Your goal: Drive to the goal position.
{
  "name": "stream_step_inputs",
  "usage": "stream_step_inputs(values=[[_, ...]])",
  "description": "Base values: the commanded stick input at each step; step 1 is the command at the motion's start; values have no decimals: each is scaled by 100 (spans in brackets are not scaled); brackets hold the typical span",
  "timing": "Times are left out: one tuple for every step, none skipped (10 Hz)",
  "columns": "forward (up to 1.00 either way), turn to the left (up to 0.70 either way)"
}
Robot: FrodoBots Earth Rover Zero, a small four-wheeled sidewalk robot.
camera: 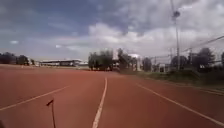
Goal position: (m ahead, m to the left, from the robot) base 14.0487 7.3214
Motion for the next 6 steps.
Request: stream_step_inputs(values=[[70,23],[70,11],[70,0],[70,0],[70,0],[70,0]])
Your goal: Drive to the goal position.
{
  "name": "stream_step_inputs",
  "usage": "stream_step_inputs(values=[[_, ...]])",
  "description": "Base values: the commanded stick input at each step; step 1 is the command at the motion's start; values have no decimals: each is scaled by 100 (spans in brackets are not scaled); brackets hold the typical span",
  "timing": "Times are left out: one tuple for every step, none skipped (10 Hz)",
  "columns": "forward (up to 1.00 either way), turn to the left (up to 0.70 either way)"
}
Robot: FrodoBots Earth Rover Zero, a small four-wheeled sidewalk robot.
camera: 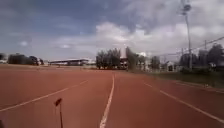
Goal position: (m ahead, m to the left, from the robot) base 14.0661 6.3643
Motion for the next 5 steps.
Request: stream_step_inputs(values=[[70,0],[70,0],[70,0],[70,0],[70,0]])
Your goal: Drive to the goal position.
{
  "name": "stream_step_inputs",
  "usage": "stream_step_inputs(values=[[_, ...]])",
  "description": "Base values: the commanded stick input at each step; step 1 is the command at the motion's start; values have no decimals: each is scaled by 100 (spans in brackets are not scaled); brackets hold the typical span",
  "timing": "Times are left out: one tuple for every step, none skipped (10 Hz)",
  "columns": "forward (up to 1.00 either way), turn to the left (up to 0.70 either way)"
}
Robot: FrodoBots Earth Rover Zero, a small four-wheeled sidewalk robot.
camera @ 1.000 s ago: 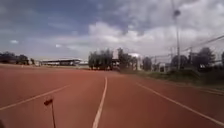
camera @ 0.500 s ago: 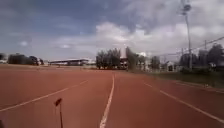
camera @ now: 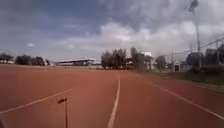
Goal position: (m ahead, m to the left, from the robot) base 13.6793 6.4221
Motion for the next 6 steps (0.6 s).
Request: stream_step_inputs(values=[[70,0],[70,0],[70,0],[70,0],[70,0],[70,0]])
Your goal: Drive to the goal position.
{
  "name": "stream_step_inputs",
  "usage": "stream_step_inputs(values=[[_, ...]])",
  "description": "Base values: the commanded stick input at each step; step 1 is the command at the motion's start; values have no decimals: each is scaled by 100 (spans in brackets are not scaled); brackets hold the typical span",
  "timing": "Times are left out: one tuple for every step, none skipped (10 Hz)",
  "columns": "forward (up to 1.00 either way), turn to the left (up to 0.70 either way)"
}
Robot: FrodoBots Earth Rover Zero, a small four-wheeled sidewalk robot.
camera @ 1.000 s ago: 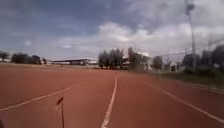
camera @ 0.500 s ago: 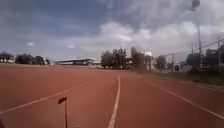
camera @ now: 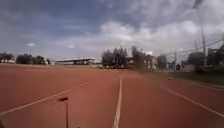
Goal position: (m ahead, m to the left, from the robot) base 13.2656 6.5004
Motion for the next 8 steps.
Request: stream_step_inputs(values=[[70,0],[70,0],[70,0],[70,0],[70,0],[70,0],[70,0],[70,0]])
